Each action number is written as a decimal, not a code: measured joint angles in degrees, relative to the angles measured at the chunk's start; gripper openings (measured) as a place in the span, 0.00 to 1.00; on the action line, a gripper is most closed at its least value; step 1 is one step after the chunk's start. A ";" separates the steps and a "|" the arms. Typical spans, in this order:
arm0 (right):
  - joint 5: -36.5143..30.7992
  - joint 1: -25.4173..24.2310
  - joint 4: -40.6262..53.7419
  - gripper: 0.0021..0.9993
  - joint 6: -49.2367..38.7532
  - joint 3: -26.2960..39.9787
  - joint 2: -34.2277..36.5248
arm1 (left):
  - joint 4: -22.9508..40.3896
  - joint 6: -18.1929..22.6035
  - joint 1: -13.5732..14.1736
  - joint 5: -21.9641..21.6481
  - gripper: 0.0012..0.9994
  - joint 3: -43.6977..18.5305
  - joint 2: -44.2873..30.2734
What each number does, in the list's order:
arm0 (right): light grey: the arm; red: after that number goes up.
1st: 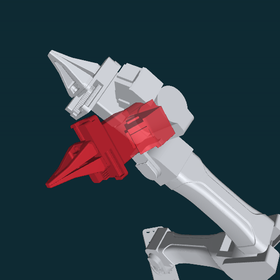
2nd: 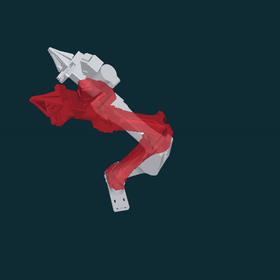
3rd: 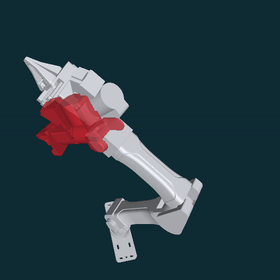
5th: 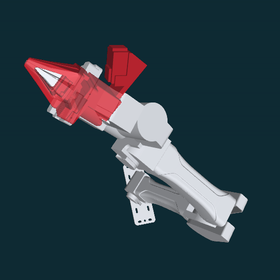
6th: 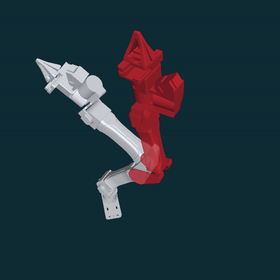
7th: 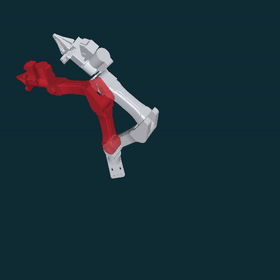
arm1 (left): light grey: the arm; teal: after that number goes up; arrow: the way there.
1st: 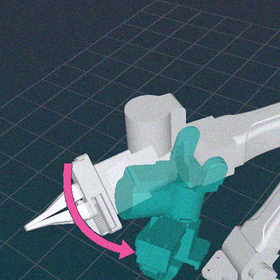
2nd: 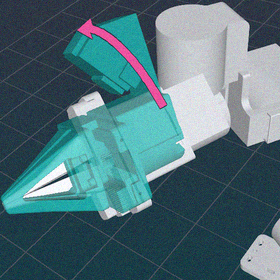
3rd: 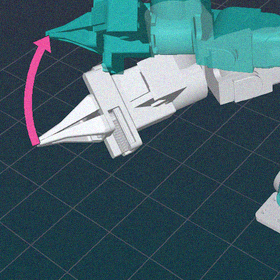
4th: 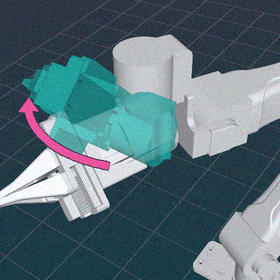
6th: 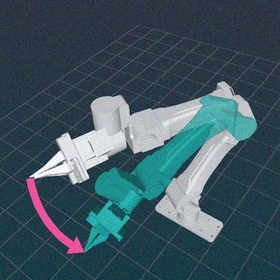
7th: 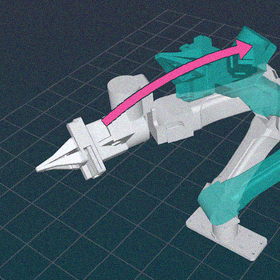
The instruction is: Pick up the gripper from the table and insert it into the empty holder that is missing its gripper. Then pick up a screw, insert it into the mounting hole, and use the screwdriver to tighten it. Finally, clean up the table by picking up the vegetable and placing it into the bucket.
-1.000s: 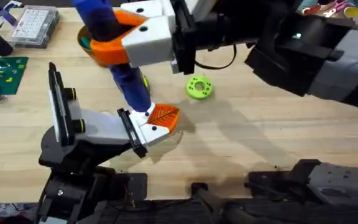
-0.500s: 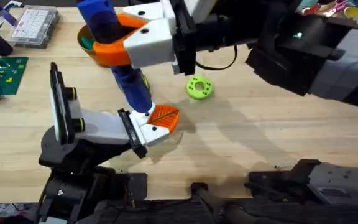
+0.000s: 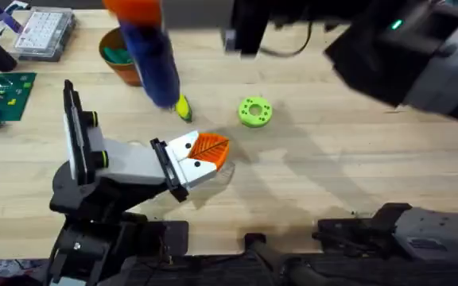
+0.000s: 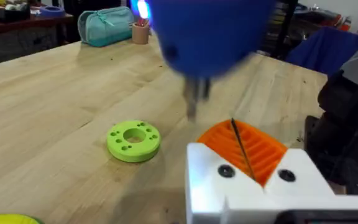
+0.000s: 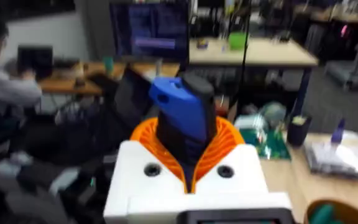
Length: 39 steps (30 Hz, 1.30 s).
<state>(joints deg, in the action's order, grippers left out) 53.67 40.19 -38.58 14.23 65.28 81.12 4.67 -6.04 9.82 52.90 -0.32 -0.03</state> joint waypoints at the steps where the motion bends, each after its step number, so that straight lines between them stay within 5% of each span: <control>1: -0.02 -0.44 0.30 0.02 0.15 1.05 0.00 | 0.00 0.02 0.00 0.00 0.02 0.00 0.00; 11: 0.04 -1.55 6.63 0.02 -2.19 4.48 0.00 | -0.02 0.02 0.00 0.02 0.02 0.00 0.00; 19: -5.38 -6.78 25.61 0.02 -14.45 4.68 0.03 | -0.02 0.04 0.00 0.02 0.02 0.00 0.00; 29: -26.46 -12.37 38.57 0.02 -39.01 4.76 4.65 | -0.02 0.04 0.00 0.02 0.02 0.00 0.00; 39: -48.75 -14.10 36.64 0.02 -64.59 4.74 17.27 | 0.00 0.03 0.00 0.00 0.02 0.00 0.00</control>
<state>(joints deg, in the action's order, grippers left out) 4.92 26.08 -1.94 -50.37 70.02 98.39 4.67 -6.02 9.82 52.91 -0.32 -0.03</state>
